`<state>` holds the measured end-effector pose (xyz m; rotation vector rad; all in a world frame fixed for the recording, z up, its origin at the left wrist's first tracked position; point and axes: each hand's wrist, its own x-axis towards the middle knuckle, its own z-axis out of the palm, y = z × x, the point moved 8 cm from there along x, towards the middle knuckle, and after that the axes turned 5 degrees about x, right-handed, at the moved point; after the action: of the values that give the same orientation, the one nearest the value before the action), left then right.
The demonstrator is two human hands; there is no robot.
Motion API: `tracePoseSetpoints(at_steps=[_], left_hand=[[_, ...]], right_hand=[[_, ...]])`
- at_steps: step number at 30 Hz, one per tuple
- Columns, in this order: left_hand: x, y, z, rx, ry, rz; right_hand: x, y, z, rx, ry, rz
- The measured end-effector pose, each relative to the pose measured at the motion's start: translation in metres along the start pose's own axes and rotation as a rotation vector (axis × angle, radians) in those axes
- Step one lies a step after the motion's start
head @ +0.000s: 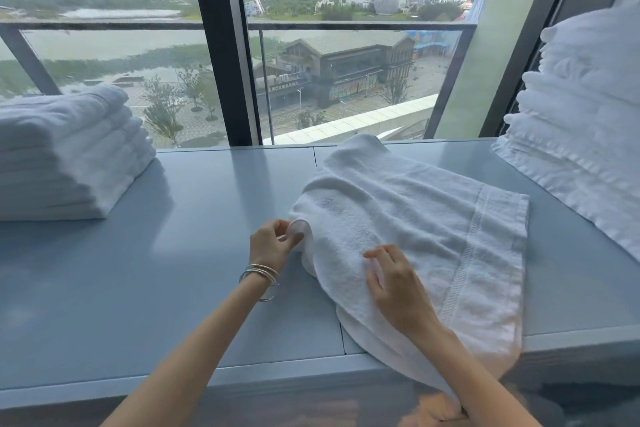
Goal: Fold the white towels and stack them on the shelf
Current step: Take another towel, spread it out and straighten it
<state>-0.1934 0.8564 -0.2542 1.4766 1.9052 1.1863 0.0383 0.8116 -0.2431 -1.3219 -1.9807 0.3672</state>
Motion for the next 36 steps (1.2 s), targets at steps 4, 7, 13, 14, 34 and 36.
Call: tracePoseSetpoints(at_steps=[4,7,13,14,34,36], left_hand=[[0.003,0.013,-0.004,0.152,0.02,0.01],[0.002,0.029,-0.015,0.334,0.092,0.097],[0.002,0.041,0.02,0.139,-0.186,0.456],[0.0,0.04,0.028,0.162,-0.204,0.505],[0.042,-0.023,-0.117,0.569,0.091,0.832],[0.04,-0.032,-0.117,0.566,0.102,0.727]], right_hand=[[-0.002,-0.002,0.016,0.011,0.016,0.065],[-0.003,-0.004,0.024,-0.076,-0.006,0.083],[-0.005,-0.012,0.032,-0.14,-0.056,0.081],[-0.006,-0.011,0.033,-0.134,-0.065,0.092],[-0.006,-0.013,0.038,-0.164,-0.155,0.129],[-0.006,-0.013,0.04,-0.18,-0.181,0.128]])
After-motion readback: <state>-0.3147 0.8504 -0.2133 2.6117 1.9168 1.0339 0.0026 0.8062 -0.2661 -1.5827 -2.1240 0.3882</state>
